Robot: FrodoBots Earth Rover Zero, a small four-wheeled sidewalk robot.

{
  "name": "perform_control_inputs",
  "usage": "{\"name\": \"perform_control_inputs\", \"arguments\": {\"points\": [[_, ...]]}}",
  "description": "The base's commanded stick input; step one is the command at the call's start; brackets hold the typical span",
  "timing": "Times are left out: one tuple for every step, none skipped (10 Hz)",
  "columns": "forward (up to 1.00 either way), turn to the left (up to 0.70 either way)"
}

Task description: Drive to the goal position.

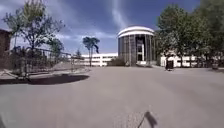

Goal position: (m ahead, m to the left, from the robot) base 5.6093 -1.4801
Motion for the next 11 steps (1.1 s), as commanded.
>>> {"name": "perform_control_inputs", "arguments": {"points": [[0.70, 0.06], [0.70, 0.06], [0.70, 0.06], [0.70, 0.06], [0.70, 0.06], [0.70, 0.06], [0.70, 0.06], [0.70, 0.06], [0.70, 0.06], [0.70, 0.06], [0.70, 0.06]]}}
